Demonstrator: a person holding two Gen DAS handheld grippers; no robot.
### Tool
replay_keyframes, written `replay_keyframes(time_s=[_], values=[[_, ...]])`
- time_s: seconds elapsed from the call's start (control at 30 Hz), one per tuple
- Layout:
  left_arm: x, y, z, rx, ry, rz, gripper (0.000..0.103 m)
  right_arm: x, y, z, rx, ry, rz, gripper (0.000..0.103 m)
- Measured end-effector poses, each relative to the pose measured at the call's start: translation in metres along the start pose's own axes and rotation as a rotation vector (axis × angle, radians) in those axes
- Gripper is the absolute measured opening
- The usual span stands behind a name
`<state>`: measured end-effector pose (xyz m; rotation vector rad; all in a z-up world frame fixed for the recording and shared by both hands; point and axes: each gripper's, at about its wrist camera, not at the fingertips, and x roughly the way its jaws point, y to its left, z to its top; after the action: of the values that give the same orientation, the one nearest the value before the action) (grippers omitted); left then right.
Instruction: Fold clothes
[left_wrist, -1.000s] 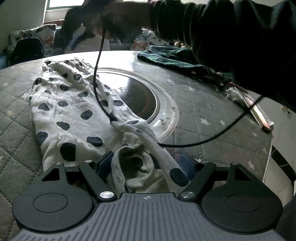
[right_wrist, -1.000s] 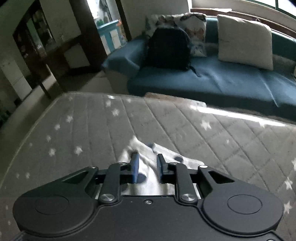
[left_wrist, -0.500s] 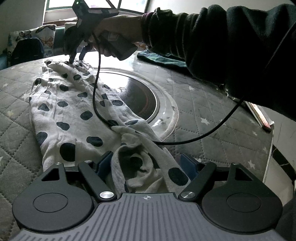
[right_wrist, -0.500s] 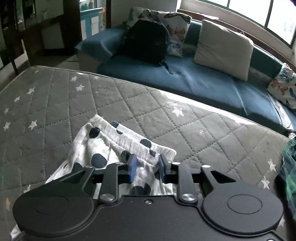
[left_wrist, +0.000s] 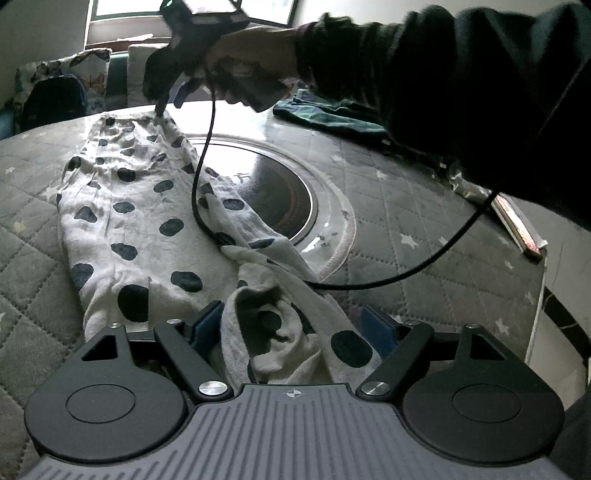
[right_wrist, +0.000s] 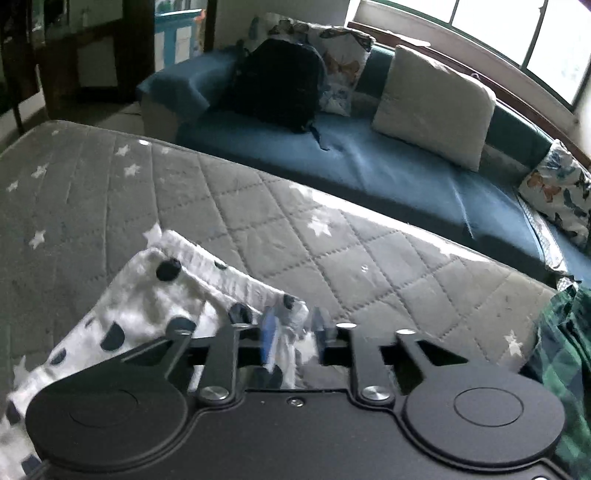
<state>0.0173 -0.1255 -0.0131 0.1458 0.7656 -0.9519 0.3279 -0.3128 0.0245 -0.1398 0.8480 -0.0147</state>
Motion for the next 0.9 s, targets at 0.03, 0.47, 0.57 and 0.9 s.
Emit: replay_keyframes(time_s=[0.03,0.47,0.57,0.9], values=[[0.000,0.000,-0.001,0.003,0.001,0.001,0.082,-0.009,-0.001,0.000,0.002,-0.020,-0.001,0.026],[0.001,-0.001,0.000,-0.003,0.011,0.007,0.082,-0.008,0.021,-0.031,-0.030,0.064,0.200,0.021],[-0.002,-0.001,0.000,-0.006,0.016,0.012,0.082,-0.004,0.016,-0.036,-0.032,0.046,0.147,0.017],[-0.027,0.004,0.000,-0.084,-0.021,0.011,0.082,-0.091,0.018,-0.053,-0.057,-0.018,0.287,0.017]])
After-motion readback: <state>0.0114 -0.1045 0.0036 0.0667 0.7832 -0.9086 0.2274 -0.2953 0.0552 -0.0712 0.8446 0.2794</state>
